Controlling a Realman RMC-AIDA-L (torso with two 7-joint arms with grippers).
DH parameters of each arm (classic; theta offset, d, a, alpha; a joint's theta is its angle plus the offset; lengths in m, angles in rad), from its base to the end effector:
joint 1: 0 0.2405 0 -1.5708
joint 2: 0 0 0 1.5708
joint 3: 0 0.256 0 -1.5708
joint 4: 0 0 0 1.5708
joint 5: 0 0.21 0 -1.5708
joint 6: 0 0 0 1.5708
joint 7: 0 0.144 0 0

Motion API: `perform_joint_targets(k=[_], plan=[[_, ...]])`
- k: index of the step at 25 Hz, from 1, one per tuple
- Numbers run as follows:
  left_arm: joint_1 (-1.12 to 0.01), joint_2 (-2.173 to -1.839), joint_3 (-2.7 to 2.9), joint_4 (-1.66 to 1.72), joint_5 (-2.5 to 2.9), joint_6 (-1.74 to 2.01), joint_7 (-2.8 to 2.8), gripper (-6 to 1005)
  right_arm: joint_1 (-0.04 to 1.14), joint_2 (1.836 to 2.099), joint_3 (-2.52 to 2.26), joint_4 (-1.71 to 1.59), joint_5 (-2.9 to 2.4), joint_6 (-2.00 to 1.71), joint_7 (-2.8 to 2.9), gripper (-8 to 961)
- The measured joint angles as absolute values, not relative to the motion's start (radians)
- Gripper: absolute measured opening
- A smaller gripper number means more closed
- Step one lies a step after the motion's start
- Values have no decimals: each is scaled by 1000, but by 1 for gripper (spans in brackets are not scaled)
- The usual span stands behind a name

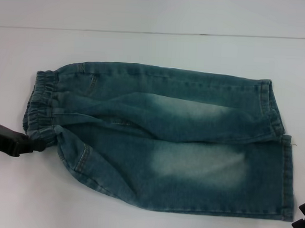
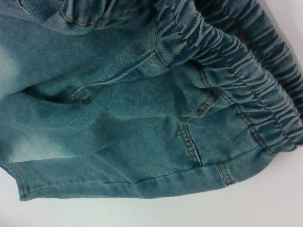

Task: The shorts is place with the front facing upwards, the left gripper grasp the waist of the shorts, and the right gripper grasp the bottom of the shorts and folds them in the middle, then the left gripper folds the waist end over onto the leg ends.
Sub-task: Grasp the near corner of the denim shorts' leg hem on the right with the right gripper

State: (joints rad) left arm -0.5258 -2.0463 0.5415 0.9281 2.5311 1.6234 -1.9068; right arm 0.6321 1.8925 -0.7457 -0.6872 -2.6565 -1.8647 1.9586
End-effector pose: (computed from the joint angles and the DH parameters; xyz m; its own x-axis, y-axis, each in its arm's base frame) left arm -0.3178 0.3206 0.0565 0.6228 0.7601 0.1852 0.7789 -0.5802 -0.2380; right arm 0.3130 0.2983 0.0613 0.5808 -0.7775 0.2410 -0.8005 -0.5993 -0.0042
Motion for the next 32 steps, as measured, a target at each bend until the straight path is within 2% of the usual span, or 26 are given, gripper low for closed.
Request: perform_joint_targets(k=[32], plan=[[-526,-2047,534,928,2530,1619,-1907,59,662,1912,-782,-661,-2669,-1826,1968,865]])
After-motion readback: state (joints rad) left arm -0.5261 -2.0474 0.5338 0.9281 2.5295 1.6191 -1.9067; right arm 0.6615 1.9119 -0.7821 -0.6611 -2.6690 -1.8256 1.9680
